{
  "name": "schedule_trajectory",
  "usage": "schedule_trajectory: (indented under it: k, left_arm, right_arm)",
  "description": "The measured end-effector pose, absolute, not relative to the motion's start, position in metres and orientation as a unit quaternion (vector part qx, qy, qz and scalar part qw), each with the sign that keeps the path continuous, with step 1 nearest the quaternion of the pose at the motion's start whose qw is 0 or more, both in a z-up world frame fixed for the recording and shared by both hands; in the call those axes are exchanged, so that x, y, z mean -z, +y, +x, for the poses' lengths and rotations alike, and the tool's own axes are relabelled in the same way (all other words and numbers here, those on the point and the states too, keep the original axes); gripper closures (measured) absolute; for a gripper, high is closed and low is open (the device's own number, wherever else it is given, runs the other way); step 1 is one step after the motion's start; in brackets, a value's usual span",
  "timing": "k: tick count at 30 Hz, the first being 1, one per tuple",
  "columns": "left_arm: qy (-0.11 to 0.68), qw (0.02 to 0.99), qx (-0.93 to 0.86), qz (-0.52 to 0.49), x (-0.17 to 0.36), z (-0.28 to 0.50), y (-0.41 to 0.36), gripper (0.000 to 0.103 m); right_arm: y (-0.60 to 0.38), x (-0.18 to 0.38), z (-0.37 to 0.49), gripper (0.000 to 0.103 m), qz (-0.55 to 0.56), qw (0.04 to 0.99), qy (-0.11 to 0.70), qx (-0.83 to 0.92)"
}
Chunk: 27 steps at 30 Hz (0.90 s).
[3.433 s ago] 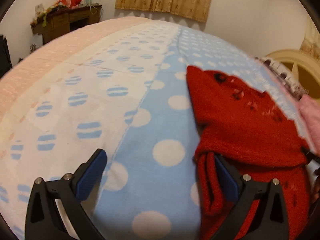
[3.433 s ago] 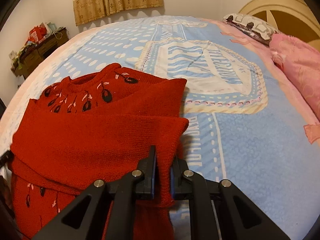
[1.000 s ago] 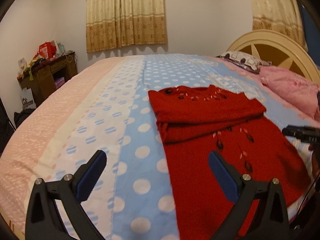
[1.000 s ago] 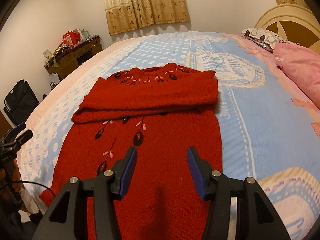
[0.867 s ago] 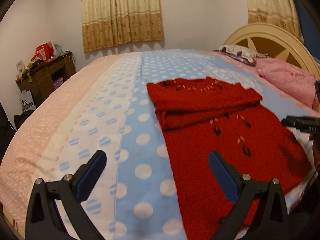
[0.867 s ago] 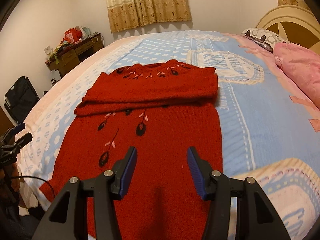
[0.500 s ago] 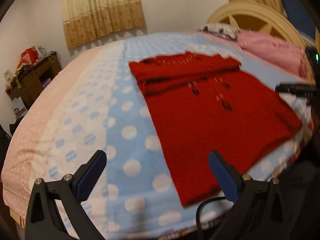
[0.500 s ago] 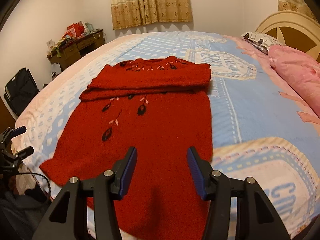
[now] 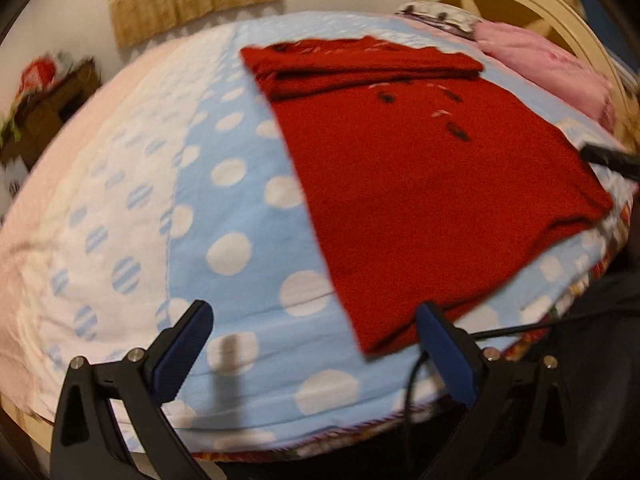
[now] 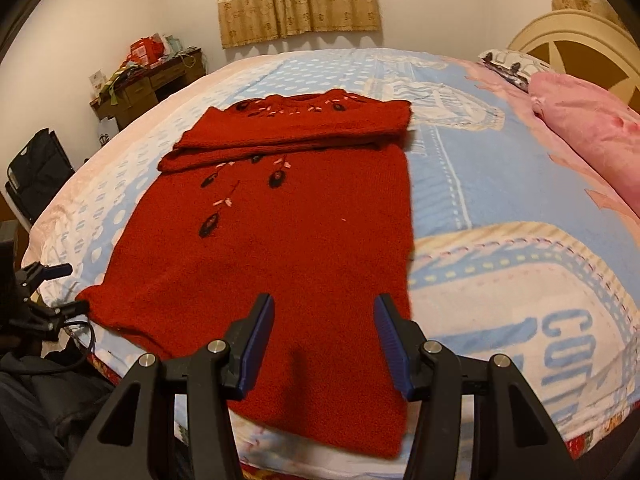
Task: Fold small clothes
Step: 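Move both grippers back to the sweater hem, then close the left gripper on the hem while the right gripper grasps the hem too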
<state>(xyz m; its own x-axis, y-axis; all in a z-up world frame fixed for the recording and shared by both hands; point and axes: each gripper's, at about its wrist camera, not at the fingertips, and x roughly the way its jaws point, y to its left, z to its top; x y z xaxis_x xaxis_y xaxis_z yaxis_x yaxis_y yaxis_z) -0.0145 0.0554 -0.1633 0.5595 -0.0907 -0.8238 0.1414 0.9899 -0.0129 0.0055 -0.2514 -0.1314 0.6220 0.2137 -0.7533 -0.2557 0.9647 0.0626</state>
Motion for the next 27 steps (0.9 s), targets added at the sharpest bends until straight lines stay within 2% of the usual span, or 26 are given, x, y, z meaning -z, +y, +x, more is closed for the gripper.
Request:
schedule_trajectory:
  k: [3,6,8,14,17,19,21,23,26,27]
  left_arm:
    - [0.471,0.879,0.074,-0.007,0.167,-0.012,0.063,0.01]
    - [0.471,0.876,0.101,-0.016,0.167,-0.012,0.059,0.026]
    - [0.473,0.873,0.119,-0.017,0.167,-0.011,0.052,0.028]
    - [0.477,0.863,0.164,-0.034,0.164,-0.011,0.05,0.059]
    - [0.479,0.86,0.171,-0.04,0.165,-0.009,0.051,0.06]
    - [0.477,0.86,0.176,-0.04,0.164,-0.009,0.053,0.064]
    - [0.474,0.86,0.184,-0.04,0.163,-0.01,0.054,0.077]
    - [0.471,0.861,0.189,-0.036,0.161,-0.011,0.054,0.082]
    - [0.468,0.862,0.194,-0.022,0.162,-0.011,0.053,0.083]
    - [0.466,0.863,0.196,-0.017,0.161,-0.011,0.052,0.086]
  right_arm:
    - [-0.258,0.135,0.004,0.05,-0.019,0.899,0.419,-0.122]
    - [-0.261,0.138,0.001,0.05,-0.019,0.898,0.423,-0.119]
    - [-0.261,0.139,-0.001,0.05,-0.02,0.897,0.424,-0.12]
    - [-0.27,0.139,-0.015,0.05,-0.023,0.894,0.433,-0.118]
    - [-0.277,0.142,-0.025,0.05,-0.02,0.891,0.439,-0.115]
    - [-0.282,0.144,-0.031,0.05,-0.016,0.887,0.447,-0.115]
    - [-0.285,0.146,-0.036,0.05,-0.012,0.884,0.452,-0.118]
    - [-0.286,0.149,-0.039,0.05,-0.009,0.881,0.456,-0.123]
    - [-0.285,0.154,-0.04,0.05,0.0,0.875,0.465,-0.135]
    - [-0.285,0.155,-0.04,0.05,0.003,0.874,0.466,-0.139]
